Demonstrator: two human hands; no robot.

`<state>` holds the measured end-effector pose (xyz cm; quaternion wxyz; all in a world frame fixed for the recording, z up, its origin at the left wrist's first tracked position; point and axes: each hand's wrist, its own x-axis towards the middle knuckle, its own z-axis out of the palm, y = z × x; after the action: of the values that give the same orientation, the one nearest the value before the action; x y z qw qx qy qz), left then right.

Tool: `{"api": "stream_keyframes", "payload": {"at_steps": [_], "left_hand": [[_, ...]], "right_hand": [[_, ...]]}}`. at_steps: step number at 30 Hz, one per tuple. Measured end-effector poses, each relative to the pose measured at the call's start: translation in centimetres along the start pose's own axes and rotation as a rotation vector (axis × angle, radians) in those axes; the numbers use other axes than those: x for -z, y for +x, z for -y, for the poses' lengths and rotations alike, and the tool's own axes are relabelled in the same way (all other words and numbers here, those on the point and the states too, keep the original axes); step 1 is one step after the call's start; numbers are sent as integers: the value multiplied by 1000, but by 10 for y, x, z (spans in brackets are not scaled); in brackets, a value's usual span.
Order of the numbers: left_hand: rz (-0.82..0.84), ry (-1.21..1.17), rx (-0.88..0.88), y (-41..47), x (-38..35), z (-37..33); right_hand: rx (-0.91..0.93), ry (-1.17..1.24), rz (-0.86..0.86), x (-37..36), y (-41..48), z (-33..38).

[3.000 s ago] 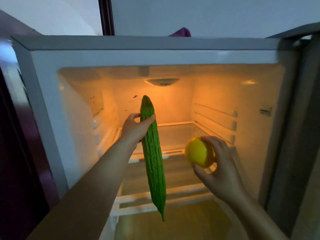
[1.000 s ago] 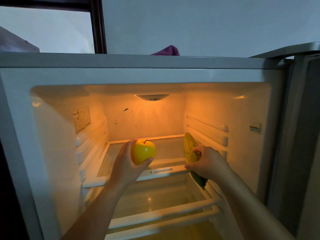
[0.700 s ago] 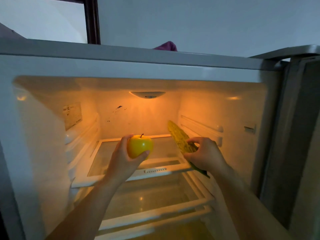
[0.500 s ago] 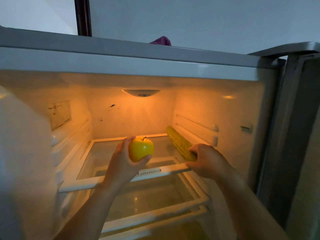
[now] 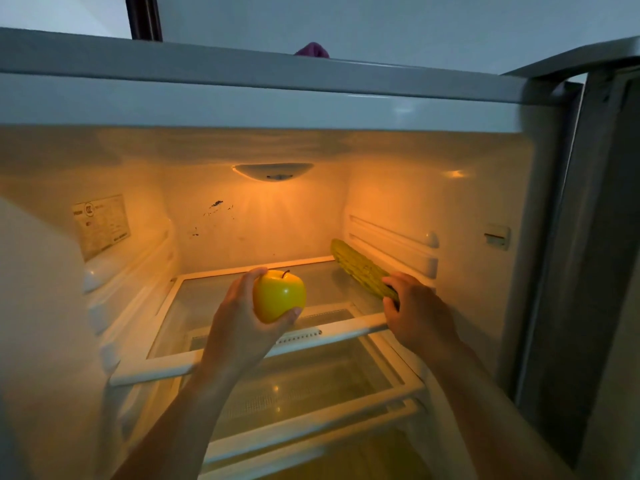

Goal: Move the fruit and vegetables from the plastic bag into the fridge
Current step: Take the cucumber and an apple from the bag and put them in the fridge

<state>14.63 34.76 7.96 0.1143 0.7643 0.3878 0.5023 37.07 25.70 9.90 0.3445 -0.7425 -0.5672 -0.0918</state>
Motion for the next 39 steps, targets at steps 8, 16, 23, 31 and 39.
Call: {"api": "stream_keyframes", "payload": {"at_steps": [8,16,23,31,39], "left_hand": [[-28,6,5,0,2,-2],[-12,-177,46,-4,8,-6],[-41,-453,141,-35,32,-8],[-71,-386,171,-116,57,2],[-18,-325,271,-171,57,12]], "right_hand": [[30,-54,-57,-2,6,-7],[101,96,-61,5,-11,-5],[344,227,-119,9,-40,17],[469,383,119,-36,-90,39],[422,538,350,-72,-122,36]]}}
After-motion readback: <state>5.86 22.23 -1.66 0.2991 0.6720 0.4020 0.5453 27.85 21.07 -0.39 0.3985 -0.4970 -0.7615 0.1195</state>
